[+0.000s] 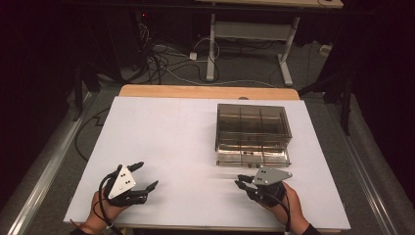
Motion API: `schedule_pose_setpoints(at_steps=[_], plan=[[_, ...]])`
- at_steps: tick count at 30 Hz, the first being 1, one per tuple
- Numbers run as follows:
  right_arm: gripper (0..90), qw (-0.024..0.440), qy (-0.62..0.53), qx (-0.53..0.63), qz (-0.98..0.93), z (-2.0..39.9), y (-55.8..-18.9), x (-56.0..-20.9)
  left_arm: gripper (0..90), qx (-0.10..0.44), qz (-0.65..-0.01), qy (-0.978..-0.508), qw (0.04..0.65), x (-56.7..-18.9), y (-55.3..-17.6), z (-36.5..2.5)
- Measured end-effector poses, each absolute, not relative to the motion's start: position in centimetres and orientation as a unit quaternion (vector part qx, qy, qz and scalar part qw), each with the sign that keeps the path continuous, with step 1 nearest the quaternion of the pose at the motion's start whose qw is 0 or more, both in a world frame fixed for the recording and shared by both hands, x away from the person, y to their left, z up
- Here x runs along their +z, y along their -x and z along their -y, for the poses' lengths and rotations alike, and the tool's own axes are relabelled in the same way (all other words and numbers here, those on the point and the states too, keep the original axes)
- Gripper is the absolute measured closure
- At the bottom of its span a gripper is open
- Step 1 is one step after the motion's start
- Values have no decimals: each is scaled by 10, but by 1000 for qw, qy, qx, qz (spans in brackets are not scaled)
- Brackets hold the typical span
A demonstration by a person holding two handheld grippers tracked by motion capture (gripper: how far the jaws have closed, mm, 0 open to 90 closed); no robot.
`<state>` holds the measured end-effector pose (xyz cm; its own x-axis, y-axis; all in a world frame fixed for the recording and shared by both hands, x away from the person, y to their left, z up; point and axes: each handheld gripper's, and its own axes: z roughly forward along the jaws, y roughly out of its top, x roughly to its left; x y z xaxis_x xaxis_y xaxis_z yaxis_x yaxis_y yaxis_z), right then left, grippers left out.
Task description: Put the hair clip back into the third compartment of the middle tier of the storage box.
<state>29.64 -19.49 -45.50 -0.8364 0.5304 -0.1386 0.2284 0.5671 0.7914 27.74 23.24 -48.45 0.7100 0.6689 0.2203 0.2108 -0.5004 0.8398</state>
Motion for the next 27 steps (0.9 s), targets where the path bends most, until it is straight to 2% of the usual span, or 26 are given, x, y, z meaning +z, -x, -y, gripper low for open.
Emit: schedule_pose_setpoints(at_steps=[27], plan=[[757, 217, -229, 433, -845, 213, -295, -434, 220, 271, -266, -824, 421, -485, -277, -232]])
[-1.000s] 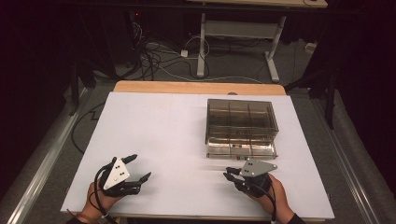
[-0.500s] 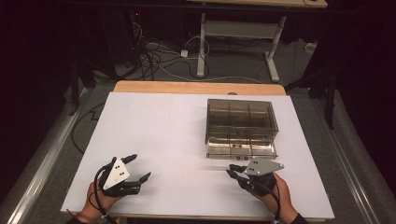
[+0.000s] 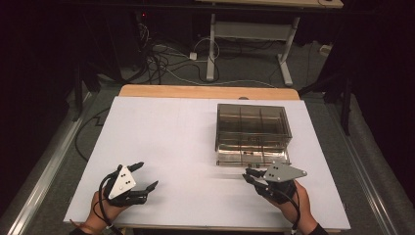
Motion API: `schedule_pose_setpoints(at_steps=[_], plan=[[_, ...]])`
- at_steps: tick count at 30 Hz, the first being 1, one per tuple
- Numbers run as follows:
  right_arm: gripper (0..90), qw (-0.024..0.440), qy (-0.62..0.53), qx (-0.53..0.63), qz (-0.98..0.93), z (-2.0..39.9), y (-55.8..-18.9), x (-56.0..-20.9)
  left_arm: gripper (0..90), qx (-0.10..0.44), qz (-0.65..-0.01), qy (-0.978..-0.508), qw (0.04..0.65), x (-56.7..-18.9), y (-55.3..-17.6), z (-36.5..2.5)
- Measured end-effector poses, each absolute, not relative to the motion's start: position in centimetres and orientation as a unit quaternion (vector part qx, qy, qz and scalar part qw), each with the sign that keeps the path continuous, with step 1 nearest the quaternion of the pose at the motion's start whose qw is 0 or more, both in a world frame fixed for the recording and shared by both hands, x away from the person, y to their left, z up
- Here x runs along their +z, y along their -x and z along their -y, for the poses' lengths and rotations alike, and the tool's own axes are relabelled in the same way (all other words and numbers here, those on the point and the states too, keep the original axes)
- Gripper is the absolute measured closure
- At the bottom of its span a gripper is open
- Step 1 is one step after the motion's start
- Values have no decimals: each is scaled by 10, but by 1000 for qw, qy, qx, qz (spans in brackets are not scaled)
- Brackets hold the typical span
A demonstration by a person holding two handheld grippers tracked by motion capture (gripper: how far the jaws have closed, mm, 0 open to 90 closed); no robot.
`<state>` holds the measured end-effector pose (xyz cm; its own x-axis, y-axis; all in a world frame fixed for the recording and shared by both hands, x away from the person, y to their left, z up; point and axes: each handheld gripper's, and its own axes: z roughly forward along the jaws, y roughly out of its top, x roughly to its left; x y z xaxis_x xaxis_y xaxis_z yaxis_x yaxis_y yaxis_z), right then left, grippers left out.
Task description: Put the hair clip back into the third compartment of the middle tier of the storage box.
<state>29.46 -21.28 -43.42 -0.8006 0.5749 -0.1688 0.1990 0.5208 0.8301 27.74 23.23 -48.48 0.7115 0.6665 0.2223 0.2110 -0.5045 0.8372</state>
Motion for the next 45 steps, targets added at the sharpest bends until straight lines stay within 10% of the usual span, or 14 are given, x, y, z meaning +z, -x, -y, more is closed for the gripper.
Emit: schedule_pose_setpoints(at_steps=[45], plan=[[758, 282, -316, 429, -798, 276, -330, -423, 219, 272, -269, -823, 419, -486, -278, -231]])
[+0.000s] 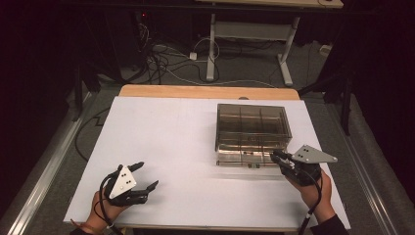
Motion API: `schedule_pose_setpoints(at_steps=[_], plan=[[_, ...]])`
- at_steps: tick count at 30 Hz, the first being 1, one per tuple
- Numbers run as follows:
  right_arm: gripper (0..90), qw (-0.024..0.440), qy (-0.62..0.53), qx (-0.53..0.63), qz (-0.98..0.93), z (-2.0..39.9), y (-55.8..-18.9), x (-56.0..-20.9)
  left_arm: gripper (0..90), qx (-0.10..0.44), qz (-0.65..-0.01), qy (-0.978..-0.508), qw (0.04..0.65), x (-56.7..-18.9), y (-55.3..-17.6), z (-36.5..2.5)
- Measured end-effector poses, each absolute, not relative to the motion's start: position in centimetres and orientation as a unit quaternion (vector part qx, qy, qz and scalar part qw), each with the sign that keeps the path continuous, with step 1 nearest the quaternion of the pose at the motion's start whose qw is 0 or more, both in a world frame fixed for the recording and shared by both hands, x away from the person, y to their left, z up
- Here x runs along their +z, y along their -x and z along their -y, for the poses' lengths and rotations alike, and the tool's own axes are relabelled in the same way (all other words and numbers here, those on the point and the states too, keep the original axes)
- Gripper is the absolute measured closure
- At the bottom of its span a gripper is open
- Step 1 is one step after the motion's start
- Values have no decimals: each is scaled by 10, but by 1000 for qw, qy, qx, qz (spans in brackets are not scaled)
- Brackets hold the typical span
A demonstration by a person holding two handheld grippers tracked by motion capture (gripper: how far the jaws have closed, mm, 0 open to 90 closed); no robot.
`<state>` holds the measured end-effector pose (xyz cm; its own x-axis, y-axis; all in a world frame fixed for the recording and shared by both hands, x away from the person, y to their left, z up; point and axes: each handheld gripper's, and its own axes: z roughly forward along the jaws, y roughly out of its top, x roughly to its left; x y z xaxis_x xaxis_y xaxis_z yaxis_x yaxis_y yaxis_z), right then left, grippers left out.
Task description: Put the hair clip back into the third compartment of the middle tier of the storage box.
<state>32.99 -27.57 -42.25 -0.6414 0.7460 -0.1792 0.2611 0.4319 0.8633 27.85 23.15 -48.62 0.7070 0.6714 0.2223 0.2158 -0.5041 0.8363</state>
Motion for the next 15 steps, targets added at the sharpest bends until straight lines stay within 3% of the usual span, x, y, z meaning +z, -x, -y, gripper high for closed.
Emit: schedule_pose_setpoints(at_steps=[15], plan=[[758, 283, -326, 420, -798, 276, -344, -428, 218, 272, -271, -823, 418, -487, -279, -233]])
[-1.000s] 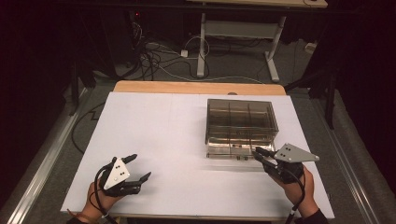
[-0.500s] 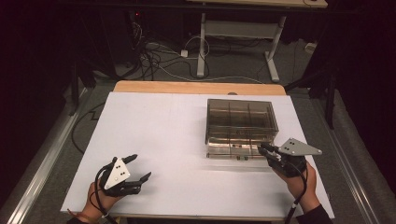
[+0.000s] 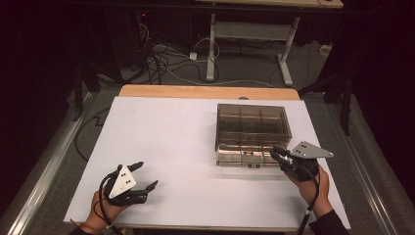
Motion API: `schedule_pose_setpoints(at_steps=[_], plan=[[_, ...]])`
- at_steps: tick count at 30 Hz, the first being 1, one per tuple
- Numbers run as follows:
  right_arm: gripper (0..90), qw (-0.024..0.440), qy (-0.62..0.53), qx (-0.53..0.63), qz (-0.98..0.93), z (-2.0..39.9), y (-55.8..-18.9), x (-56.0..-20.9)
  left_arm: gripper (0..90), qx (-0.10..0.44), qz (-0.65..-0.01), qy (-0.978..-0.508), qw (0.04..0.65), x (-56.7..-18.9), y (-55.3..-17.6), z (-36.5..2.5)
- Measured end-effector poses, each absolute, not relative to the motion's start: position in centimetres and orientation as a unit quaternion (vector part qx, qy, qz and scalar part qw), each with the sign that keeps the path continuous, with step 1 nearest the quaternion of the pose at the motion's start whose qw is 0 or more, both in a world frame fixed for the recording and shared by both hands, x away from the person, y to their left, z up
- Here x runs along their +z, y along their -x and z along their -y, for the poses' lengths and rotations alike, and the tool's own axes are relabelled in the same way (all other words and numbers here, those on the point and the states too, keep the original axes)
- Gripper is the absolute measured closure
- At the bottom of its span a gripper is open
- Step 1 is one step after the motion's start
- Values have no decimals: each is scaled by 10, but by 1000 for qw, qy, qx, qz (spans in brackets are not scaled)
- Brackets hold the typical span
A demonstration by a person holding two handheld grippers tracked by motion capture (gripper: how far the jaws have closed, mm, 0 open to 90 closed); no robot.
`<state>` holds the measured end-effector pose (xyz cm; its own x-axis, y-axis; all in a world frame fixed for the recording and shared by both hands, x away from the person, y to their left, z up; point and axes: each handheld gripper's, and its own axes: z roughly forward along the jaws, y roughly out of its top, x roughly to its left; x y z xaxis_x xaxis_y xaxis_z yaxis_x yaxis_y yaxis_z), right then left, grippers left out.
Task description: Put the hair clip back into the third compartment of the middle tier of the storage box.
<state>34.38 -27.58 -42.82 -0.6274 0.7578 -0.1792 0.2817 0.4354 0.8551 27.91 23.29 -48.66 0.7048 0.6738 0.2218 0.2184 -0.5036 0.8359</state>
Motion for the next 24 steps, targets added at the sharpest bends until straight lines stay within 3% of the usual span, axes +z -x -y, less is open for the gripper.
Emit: schedule_pose_setpoints(at_steps=[24], plan=[[758, 281, -337, 405, -802, 277, -352, -437, 218, 273, -271, -823, 418, -486, -279, -235]])
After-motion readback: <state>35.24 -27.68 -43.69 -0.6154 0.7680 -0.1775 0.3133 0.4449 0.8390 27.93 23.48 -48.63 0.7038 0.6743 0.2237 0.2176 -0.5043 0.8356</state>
